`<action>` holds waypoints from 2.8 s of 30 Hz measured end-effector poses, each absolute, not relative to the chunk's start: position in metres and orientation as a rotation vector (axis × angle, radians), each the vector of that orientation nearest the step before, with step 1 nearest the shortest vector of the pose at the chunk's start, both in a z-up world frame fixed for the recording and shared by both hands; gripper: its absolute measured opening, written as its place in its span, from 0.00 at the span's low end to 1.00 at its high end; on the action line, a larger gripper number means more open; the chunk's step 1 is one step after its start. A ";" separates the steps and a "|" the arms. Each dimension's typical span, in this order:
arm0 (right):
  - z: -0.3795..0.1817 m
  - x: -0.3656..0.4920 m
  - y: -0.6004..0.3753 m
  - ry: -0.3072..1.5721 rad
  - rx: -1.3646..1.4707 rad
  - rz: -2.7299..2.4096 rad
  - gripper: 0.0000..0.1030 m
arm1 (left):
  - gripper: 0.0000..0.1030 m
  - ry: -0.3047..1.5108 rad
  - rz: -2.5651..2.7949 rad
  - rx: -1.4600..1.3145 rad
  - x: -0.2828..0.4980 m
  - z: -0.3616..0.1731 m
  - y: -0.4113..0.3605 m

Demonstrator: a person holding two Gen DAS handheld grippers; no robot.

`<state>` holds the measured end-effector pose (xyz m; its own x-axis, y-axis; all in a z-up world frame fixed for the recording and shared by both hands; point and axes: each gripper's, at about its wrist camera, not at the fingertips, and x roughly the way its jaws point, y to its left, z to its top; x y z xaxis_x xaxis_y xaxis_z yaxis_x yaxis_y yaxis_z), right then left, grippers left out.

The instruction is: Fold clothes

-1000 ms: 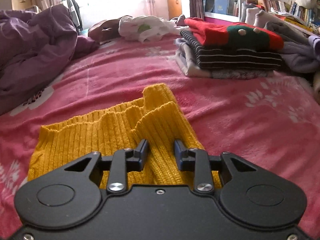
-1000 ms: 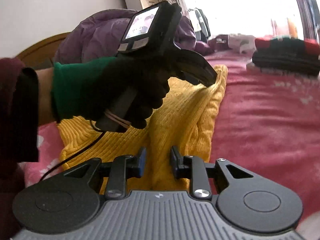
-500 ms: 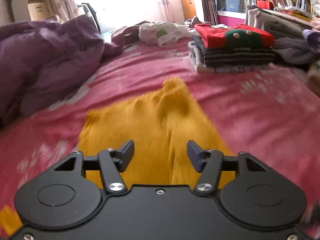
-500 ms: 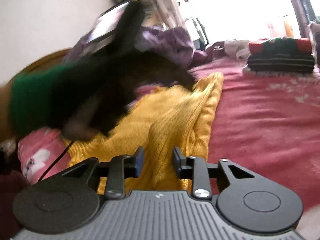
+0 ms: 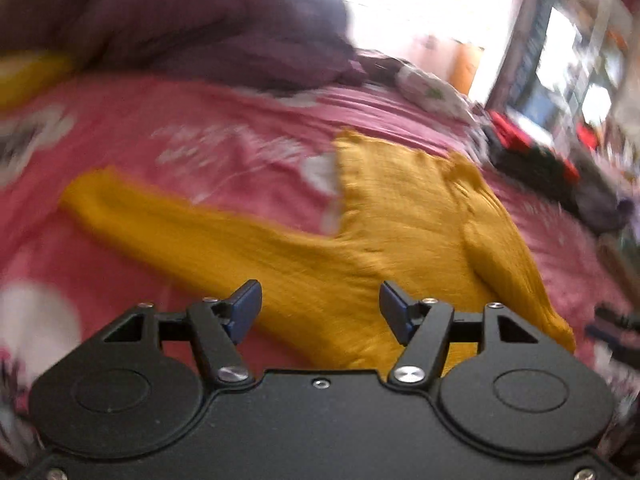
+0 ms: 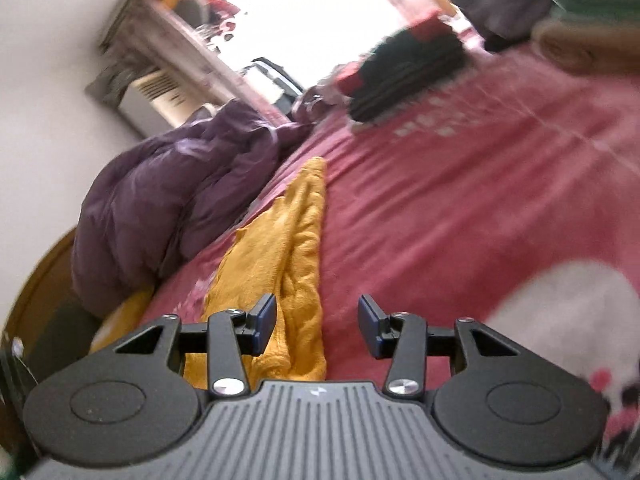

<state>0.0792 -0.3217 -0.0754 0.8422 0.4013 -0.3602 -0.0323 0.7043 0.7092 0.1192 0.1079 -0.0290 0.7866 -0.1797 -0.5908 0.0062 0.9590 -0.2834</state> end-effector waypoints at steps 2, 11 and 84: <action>-0.081 0.077 -0.320 0.546 0.784 0.255 0.45 | 0.63 0.684 -0.082 -0.421 0.114 -0.049 0.134; -0.104 0.069 -0.310 0.626 0.782 0.234 0.48 | 0.59 0.628 -0.024 -0.829 0.127 -0.082 0.190; -0.098 0.073 -0.321 0.524 0.914 0.311 0.51 | 0.52 0.419 -0.466 -0.008 0.128 -0.010 0.015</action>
